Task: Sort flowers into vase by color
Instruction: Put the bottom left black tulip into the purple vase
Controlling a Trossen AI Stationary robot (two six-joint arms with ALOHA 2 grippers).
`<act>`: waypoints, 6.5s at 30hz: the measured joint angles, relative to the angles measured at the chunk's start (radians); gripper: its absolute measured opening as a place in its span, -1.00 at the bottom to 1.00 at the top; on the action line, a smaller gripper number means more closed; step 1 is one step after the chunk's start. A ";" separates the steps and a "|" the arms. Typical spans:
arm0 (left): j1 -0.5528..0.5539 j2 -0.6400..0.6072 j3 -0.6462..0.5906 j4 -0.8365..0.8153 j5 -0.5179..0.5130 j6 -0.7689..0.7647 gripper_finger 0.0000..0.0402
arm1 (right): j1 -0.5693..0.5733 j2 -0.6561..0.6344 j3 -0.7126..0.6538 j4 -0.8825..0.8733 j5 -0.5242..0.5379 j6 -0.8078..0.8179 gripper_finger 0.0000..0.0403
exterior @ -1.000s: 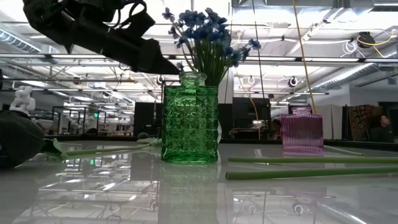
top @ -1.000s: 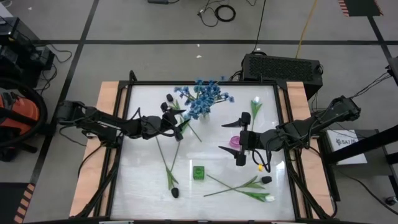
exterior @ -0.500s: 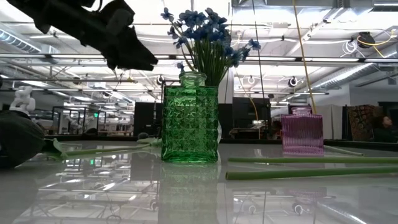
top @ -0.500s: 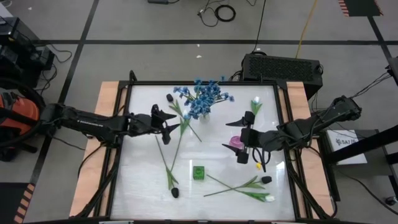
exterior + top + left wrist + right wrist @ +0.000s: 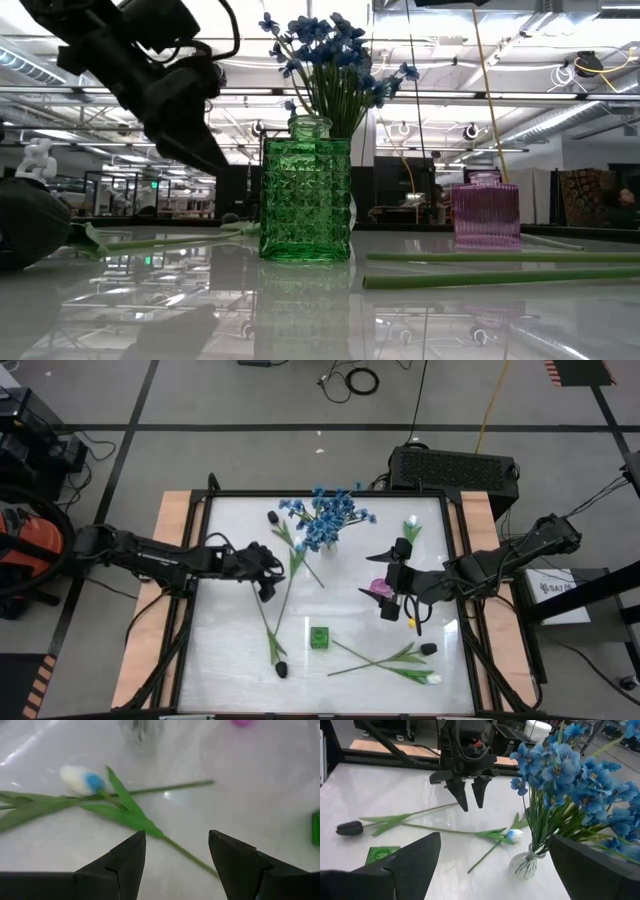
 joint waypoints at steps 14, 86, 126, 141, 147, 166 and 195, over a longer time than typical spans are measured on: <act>-0.254 0.006 0.000 -0.079 0.419 0.158 0.11 | 0.000 0.000 0.000 -0.080 -0.009 0.049 0.80; -0.449 -0.151 0.194 0.119 0.225 0.475 -0.99 | -0.001 0.001 -0.001 -0.011 -0.009 0.022 0.80; -0.262 0.291 0.201 1.157 -0.001 0.623 -0.95 | -0.150 0.330 -0.001 0.741 -0.306 -0.140 0.49; -0.261 0.291 0.201 1.139 -0.006 0.622 -0.95 | -0.150 0.326 -0.001 0.733 -0.313 -0.160 -0.67; -0.262 0.291 0.201 1.127 -0.030 0.596 -0.71 | -0.150 0.318 -0.001 0.692 -0.310 -0.162 -0.96; -0.313 0.136 0.200 0.751 -0.093 0.598 -0.05 | -0.013 -0.052 -0.001 0.263 -0.293 -0.003 -0.99; -0.293 0.089 0.200 0.210 -0.171 0.376 -0.05 | 0.270 -0.270 -0.179 -0.043 0.311 0.350 -0.99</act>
